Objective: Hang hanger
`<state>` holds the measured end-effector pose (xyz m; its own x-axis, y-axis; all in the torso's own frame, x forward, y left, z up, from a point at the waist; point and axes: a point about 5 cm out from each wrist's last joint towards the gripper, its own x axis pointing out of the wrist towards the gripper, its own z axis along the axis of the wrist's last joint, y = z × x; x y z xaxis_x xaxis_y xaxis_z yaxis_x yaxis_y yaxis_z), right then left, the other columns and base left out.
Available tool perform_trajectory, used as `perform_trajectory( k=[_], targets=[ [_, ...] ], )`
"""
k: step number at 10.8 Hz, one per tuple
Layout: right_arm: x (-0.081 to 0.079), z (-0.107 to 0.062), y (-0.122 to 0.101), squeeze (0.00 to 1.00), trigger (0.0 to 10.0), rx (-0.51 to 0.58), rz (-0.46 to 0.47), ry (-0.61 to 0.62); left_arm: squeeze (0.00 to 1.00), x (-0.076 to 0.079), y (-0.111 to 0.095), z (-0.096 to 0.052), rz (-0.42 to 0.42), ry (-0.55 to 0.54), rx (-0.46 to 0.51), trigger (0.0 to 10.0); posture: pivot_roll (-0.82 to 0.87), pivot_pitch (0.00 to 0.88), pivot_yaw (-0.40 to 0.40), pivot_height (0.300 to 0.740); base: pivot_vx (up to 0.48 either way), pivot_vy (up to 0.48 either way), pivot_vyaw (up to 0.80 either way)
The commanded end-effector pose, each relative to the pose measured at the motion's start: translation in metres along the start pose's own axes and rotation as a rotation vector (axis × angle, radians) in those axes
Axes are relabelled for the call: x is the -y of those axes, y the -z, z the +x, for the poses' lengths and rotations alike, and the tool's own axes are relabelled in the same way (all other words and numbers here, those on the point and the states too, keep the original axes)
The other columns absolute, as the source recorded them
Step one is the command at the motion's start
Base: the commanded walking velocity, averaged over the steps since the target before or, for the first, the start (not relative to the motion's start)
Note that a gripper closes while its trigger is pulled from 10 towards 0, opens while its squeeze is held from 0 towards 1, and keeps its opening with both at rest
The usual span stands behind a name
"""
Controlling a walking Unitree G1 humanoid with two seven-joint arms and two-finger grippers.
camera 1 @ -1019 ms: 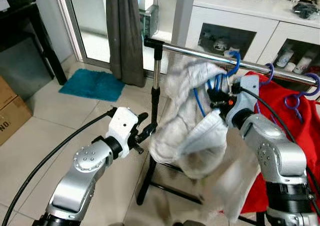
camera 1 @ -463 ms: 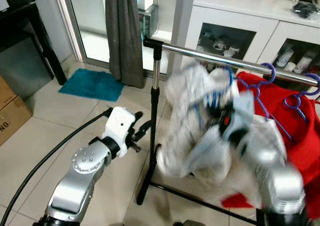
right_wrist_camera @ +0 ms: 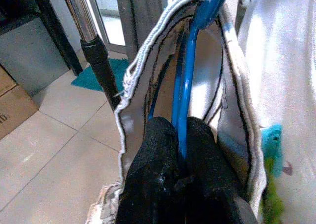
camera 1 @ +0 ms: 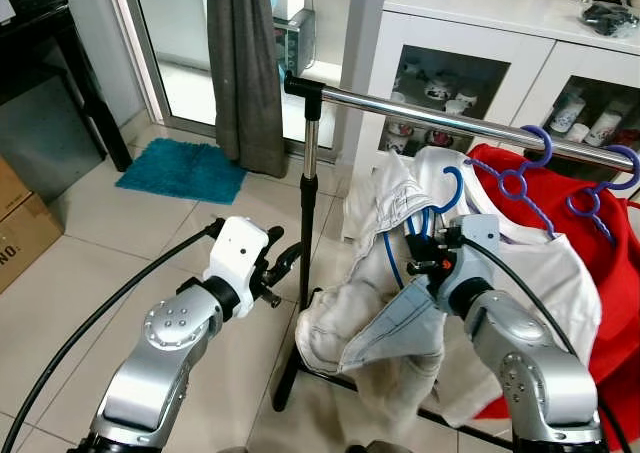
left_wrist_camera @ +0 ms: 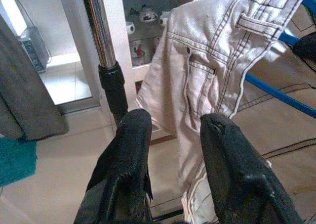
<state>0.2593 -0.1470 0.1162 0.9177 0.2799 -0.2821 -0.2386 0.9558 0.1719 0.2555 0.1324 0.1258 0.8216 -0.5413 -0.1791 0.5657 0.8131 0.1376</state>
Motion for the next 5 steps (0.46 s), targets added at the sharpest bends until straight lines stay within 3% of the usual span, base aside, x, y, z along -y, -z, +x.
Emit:
perform_trajectory(
  k=[1, 5],
  targets=[
    [0.0007, -0.0033, -0.0161, 0.00, 0.0, 0.083, -0.023, -0.015, 0.00, -0.0023, -0.0012, 0.0015, -0.001, -0.012, -0.003, 10.0, -0.02, 0.000, -0.037, 0.740, 0.000, 0.000, 0.00],
    [-0.0004, -0.0036, -0.0201, 0.00, 0.0, 0.082, -0.049, -0.054, 0.00, -0.0016, -0.0020, 0.0058, -0.003, 0.001, -0.003, 10.0, -0.04, 0.000, -0.027, 0.740, -0.275, 0.000, 0.00]
  ],
)
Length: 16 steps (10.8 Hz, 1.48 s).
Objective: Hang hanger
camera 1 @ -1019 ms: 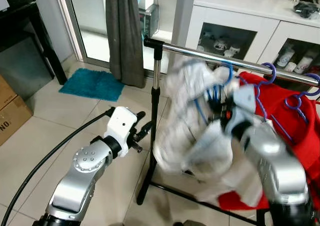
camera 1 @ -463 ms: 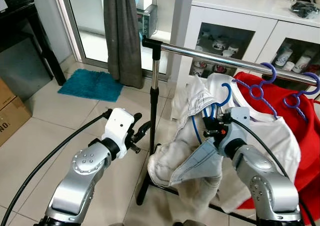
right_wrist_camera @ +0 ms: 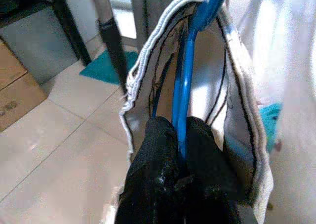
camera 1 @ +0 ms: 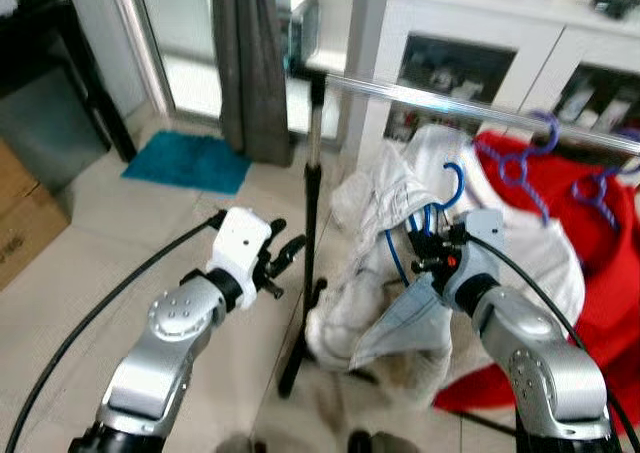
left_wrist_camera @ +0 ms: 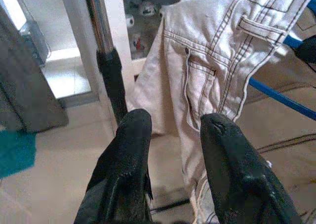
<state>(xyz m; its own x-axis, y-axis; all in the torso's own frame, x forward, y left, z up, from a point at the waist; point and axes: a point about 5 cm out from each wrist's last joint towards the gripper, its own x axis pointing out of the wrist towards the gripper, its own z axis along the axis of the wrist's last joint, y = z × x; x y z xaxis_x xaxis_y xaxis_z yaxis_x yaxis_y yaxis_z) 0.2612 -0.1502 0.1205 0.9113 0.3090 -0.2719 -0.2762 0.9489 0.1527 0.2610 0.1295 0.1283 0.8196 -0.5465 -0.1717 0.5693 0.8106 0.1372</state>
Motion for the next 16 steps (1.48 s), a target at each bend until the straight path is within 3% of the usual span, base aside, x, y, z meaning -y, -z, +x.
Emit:
perform_trajectory(
  k=[1, 8, 9, 10, 12, 13, 14, 15, 16],
  targets=[
    [-0.003, 0.000, -0.013, 0.00, 0.0, 0.068, -0.020, -0.020, 0.00, 0.000, 0.001, 0.000, -0.004, -0.002, -0.010, 10.0, -0.03, 0.000, -0.030, 0.740, -0.285, 0.000, 0.00],
    [-0.009, 0.003, -0.031, 0.00, 0.0, 0.123, -0.044, -0.099, 0.00, -0.007, -0.005, 0.010, 0.026, 0.030, 0.005, 10.0, -0.04, 0.000, -0.007, 0.740, -0.238, 0.000, 0.00],
    [-0.016, 0.001, -0.039, 0.00, 0.0, 0.164, -0.024, -0.179, 1.00, -0.004, -0.007, 0.018, 0.005, 0.111, 0.025, 10.0, -0.04, 0.000, -0.009, 0.740, 0.000, 0.000, 0.00],
    [-0.021, 0.001, -0.043, 0.00, 0.0, 0.187, -0.016, -0.237, 1.00, -0.002, -0.009, 0.025, 0.028, 0.169, 0.048, 10.0, -0.03, 0.000, -0.010, 0.740, 0.000, 0.000, 0.00],
    [-0.030, 0.003, -0.052, 0.00, 0.0, 0.212, -0.030, -0.310, 1.00, -0.013, -0.009, 0.046, 0.209, 0.162, 0.026, 10.0, -0.05, 0.000, -0.008, 0.740, 0.000, 0.000, 0.00],
    [-0.033, 0.001, -0.057, 0.00, 0.0, 0.225, -0.033, -0.342, 0.93, -0.014, -0.009, 0.054, 0.222, 0.193, 0.029, 10.0, -0.05, 0.000, -0.007, 0.740, 0.000, 0.000, 0.00],
    [-0.034, 0.000, -0.059, 0.00, 0.0, 0.230, -0.037, -0.357, 0.00, -0.008, -0.009, 0.059, 0.226, 0.256, 0.041, 10.0, -0.05, 0.000, -0.002, 0.740, 0.000, 0.000, 0.00],
    [-0.035, 0.000, -0.060, 0.00, 0.0, 0.234, -0.038, -0.367, 0.00, -0.002, -0.009, 0.063, 0.212, 0.304, 0.059, 10.0, -0.06, 0.000, 0.002, 0.740, 0.000, 0.000, 0.00],
    [-0.036, -0.001, -0.061, 0.00, 0.0, 0.236, -0.041, -0.375, 0.00, 0.000, -0.005, 0.066, 0.210, 0.310, 0.060, 9.4, -0.06, 0.000, 0.005, 0.740, 0.000, 0.000, 0.00]
  ],
)
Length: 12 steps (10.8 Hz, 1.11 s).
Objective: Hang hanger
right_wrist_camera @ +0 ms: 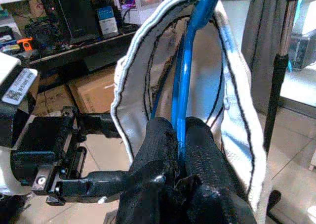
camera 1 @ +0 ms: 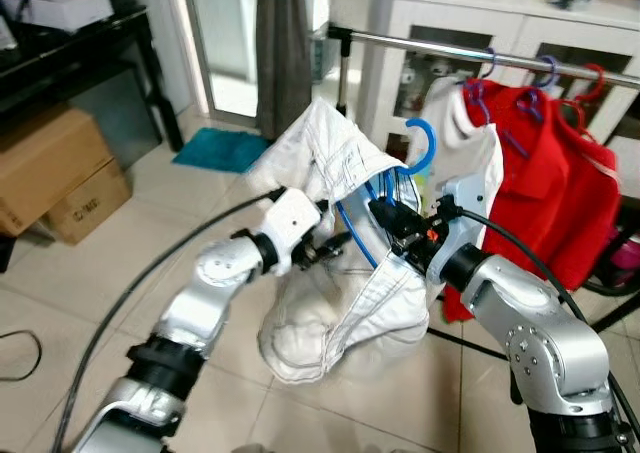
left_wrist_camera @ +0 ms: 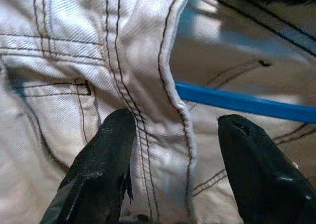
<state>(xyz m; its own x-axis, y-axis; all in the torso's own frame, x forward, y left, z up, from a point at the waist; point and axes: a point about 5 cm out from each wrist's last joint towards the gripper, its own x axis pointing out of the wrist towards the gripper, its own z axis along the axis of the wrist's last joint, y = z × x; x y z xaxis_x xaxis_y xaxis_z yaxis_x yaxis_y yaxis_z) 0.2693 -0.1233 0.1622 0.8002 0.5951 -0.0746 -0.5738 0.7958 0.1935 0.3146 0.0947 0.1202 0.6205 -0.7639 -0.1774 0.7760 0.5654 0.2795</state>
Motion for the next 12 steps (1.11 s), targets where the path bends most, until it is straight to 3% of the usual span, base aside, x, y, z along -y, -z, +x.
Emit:
perform_trajectory(
  k=[1, 4, 7, 9, 12],
  targets=[
    [-0.008, -0.001, -0.021, 0.00, 0.0, 0.091, -0.035, -0.042, 0.00, -0.004, 0.001, 0.002, 0.024, -0.013, -0.018, 0.0, -0.06, 0.000, 0.009, 0.740, 0.000, 0.000, 0.00],
    [-0.009, -0.002, -0.020, 0.00, 0.0, 0.093, -0.031, -0.049, 0.00, -0.020, 0.009, -0.002, 0.055, -0.131, -0.057, 0.0, -0.06, 0.000, 0.007, 0.740, 0.000, 0.000, 0.00],
    [-0.010, -0.002, -0.022, 0.00, 0.0, 0.100, -0.028, -0.061, 0.00, -0.020, 0.009, 0.000, -0.022, -0.104, 0.006, 0.0, -0.06, 0.000, 0.005, 0.740, 0.000, 0.000, 0.00],
    [-0.012, -0.002, -0.024, 0.00, 0.0, 0.104, -0.027, -0.068, 0.00, -0.021, 0.011, 0.002, -0.031, -0.115, 0.005, 0.0, -0.07, 0.000, 0.005, 0.740, 0.000, 0.000, 0.00],
    [-0.011, -0.002, -0.025, 0.00, 0.0, 0.106, -0.026, -0.072, 0.00, -0.038, 0.011, -0.004, -0.030, -0.211, 0.004, 0.0, -0.06, 0.000, 0.006, 0.740, 0.000, 0.000, 0.00]
  ],
)
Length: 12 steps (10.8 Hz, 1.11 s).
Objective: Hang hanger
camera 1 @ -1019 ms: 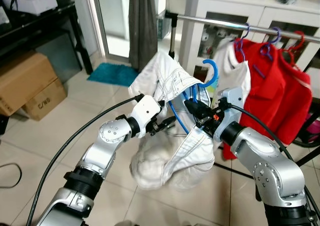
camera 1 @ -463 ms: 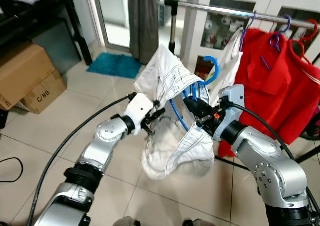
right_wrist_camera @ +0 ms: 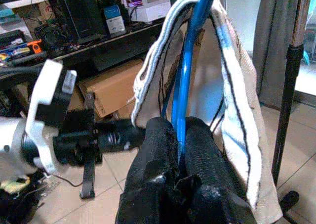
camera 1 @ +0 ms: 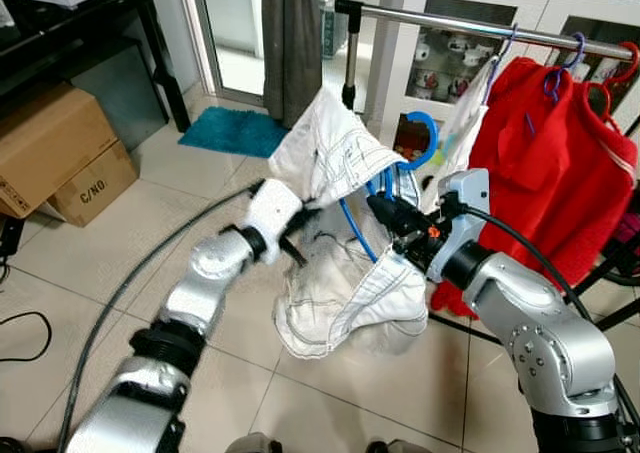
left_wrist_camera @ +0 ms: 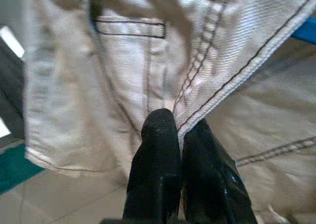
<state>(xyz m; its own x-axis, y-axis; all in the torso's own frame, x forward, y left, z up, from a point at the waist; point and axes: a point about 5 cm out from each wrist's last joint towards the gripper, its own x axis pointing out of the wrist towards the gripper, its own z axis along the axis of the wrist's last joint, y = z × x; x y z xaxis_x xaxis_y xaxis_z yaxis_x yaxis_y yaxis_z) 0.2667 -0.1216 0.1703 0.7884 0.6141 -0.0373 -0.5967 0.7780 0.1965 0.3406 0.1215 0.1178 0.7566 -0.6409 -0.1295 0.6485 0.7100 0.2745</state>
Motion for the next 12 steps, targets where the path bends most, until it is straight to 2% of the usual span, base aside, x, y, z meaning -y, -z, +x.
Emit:
perform_trajectory(
  k=[1, 4, 6, 7, 8, 9, 11, 12],
  targets=[
    [-0.007, 0.001, -0.017, 0.00, 0.0, 0.074, -0.025, -0.044, 0.00, -0.009, -0.002, -0.002, -0.005, -0.044, 0.008, 0.0, -0.06, 0.000, 0.005, 0.740, 0.000, 0.000, 0.00],
    [-0.007, 0.001, -0.016, 0.00, 0.0, 0.069, -0.023, -0.048, 0.00, -0.027, -0.005, -0.009, -0.014, -0.100, 0.025, 0.0, -0.05, 0.000, 0.006, 0.740, 0.000, 0.000, 0.00],
    [-0.005, -0.004, 0.000, 0.00, 0.0, -0.071, -0.137, -0.077, 0.00, -0.047, -0.040, -0.019, -0.006, -0.044, 0.169, 0.0, -0.05, 0.000, 0.004, 0.740, 0.000, 0.000, 0.00],
    [-0.005, -0.007, 0.008, 0.00, 0.0, -0.130, -0.190, -0.120, 0.00, -0.068, -0.063, -0.029, 0.023, -0.060, 0.210, 0.0, -0.05, 0.000, 0.005, 0.740, 0.000, 0.000, 0.00],
    [-0.008, -0.012, 0.012, 0.00, 0.0, -0.173, -0.231, -0.196, 0.00, -0.098, -0.084, -0.043, 0.072, -0.151, 0.217, 0.0, -0.04, 0.000, 0.006, 0.740, 0.000, 0.000, 0.00],
    [-0.014, -0.018, 0.011, 0.00, 0.0, -0.192, -0.247, -0.300, 0.00, -0.131, -0.100, -0.060, 0.153, -0.260, 0.171, 0.0, -0.04, 0.000, 0.005, 0.740, 0.000, 0.000, 0.00],
    [-0.017, -0.025, 0.009, 0.00, 0.0, -0.210, -0.258, -0.380, 0.00, -0.155, -0.106, -0.073, 0.202, -0.340, 0.098, 0.0, -0.03, 0.000, 0.006, 0.740, 0.000, 0.000, 0.00],
    [-0.016, -0.027, 0.005, 0.00, 0.0, -0.176, -0.236, -0.387, 0.00, -0.160, -0.099, -0.077, 0.239, -0.346, 0.005, 0.0, -0.04, 0.000, 0.014, 0.740, 0.000, 0.000, 0.00]
  ],
)
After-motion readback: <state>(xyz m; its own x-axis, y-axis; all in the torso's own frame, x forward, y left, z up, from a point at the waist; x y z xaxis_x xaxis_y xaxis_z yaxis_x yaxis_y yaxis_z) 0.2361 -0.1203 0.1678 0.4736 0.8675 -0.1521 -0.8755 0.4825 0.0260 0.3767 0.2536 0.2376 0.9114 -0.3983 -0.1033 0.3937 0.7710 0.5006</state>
